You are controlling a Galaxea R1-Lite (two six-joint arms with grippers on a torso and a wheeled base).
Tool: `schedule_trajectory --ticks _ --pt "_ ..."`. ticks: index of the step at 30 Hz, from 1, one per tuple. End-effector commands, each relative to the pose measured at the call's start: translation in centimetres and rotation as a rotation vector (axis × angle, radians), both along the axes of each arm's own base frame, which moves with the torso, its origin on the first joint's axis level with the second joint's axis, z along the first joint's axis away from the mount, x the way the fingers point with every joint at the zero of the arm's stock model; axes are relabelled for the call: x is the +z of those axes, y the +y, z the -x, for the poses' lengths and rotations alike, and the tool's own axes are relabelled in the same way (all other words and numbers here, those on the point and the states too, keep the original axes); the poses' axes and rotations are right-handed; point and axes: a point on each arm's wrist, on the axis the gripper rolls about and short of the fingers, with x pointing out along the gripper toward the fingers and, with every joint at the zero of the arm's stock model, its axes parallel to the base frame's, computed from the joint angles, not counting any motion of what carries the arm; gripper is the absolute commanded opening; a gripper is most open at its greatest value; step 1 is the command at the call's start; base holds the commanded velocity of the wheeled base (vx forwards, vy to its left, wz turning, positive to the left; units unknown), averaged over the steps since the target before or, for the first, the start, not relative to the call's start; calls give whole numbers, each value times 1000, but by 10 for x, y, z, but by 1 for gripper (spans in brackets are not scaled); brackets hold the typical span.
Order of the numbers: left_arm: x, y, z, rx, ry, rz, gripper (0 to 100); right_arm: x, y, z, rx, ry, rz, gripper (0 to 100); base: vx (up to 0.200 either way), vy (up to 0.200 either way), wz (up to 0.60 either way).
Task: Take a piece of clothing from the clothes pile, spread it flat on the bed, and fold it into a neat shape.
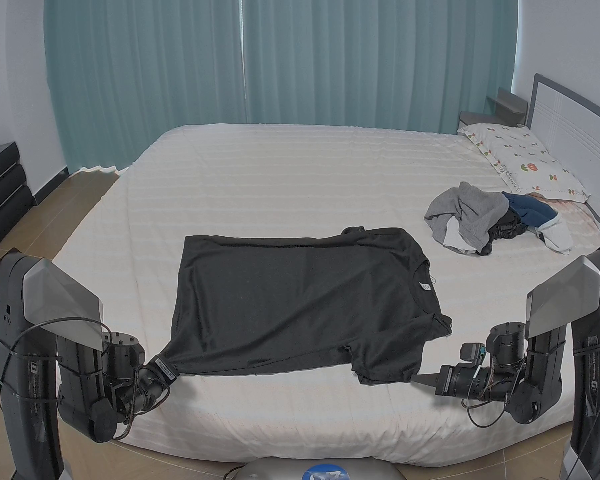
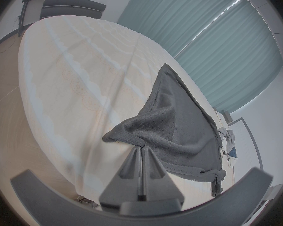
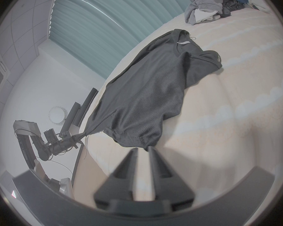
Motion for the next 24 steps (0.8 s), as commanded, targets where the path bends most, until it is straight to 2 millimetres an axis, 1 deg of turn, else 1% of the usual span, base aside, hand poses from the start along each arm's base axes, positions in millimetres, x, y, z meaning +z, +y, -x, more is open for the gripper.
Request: schedule_trajectory --ticks 1,7,8,15,17,18,21,24 --pt "0 0 0 1 1 0 0 2 -1 0 -3 -14 -4 0 0 0 0" --pt "0 0 0 1 1 0 0 2 -2 0 -7 -12 -3 0 0 0 0" --pt "0 0 0 1 1 0 0 4 -4 5 -8 -1 1 0 0 0 0" --pt "0 0 0 2 1 -1 0 23 -11 23 -21 0 5 0 0 0 0" --pt "1 0 1 -2 -1 -1 0 26 -15 29 -30 11 8 0 0 0 0" --pt "1 0 2 -3 2 -2 0 28 -19 33 -43 20 10 0 0 0 0" --pt "1 -1 3 -8 5 -2 0 28 -23 35 -54 33 11 0 0 0 0" --pt "0 -1 2 -6 5 -2 0 18 -19 34 -43 59 18 0 0 0 0"
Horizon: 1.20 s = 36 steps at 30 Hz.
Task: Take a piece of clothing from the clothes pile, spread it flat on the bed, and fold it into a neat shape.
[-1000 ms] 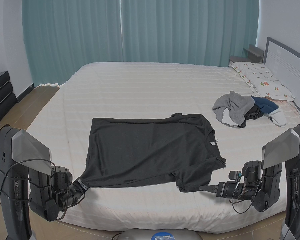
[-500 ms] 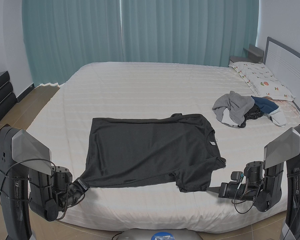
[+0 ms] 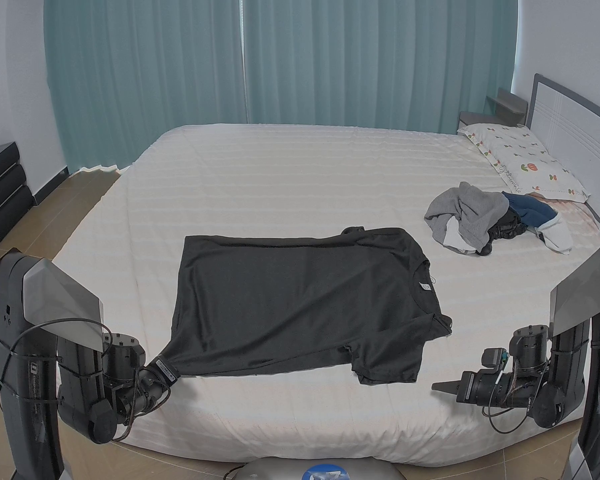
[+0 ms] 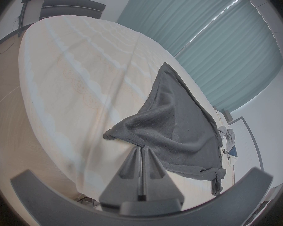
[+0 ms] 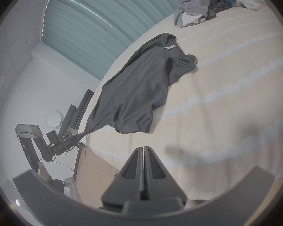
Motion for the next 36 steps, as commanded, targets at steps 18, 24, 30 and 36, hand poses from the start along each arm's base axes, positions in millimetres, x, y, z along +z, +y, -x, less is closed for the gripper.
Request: schedule_trajectory --ticks 18,24,30,36 --pt "-1 0 -1 1 -2 1 0 -21 32 -34 28 -90 29 100 0 0 0" --pt "-1 0 -1 1 -2 1 0 -27 40 -38 22 -99 51 0 0 0 0" --pt "-1 0 -1 1 -2 1 0 -25 37 -35 8 -91 58 0 0 0 0" --pt "-1 0 -1 1 -2 1 0 -22 29 -32 -14 -83 62 0 0 0 0"
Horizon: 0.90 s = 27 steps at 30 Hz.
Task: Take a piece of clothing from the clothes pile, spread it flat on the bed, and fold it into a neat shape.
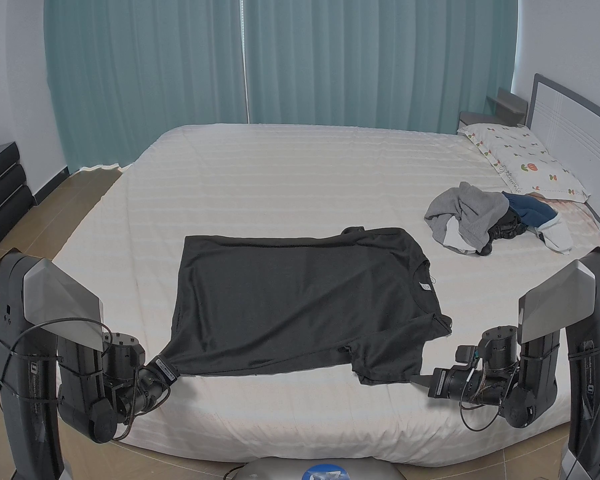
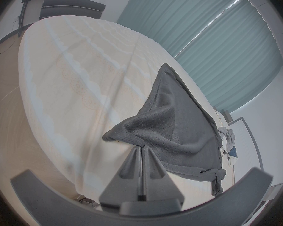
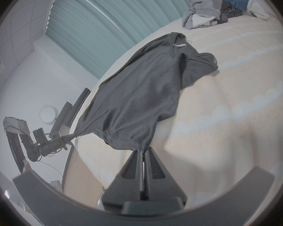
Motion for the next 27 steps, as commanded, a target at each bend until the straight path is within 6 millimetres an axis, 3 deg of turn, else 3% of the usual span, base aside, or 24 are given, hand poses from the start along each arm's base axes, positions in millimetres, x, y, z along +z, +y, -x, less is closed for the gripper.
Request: schedule_trajectory --ticks 1,7,15,23,27 --pt "0 0 0 0 2 0 0 3 -3 1 -9 -10 -3 0 0 0 0" --pt "0 0 0 0 2 0 0 10 -10 7 -19 0 -7 0 0 0 0" --pt "-1 0 3 -7 10 -16 0 18 -20 32 -29 61 5 0 0 0 0" --pt "13 5 30 -106 39 -150 0 25 -30 61 -19 141 25 0 0 0 0" --pt "14 8 34 -127 49 -192 0 24 -31 63 -23 153 26 0 0 0 0"
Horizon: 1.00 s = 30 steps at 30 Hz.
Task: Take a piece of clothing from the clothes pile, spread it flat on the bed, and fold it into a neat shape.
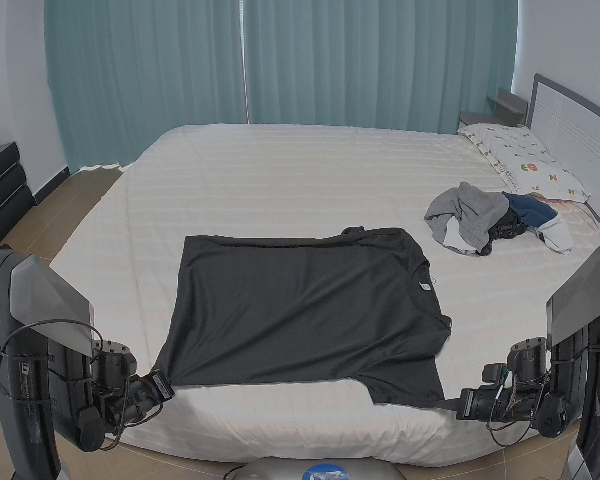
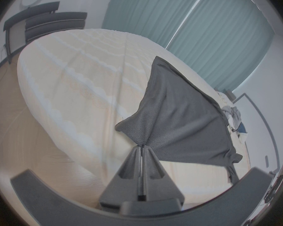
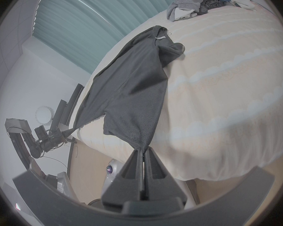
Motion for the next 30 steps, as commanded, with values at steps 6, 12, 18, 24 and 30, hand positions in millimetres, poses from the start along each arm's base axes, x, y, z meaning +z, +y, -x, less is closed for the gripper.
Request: schedule_trajectory --ticks 6,12,18,24,30 --pt "5 19 17 -39 28 -140 0 5 -4 14 -3 80 27 0 0 0 0" --pt "5 24 18 -30 37 -155 0 10 -7 25 42 135 78 0 0 0 0" --pt "4 23 20 -43 61 -164 0 10 -6 31 72 178 103 0 0 0 0" --pt "7 17 29 -87 139 -175 0 20 -10 40 94 190 136 0 0 0 0" --pt "8 15 34 -119 180 -185 0 22 -12 45 101 224 149 0 0 0 0"
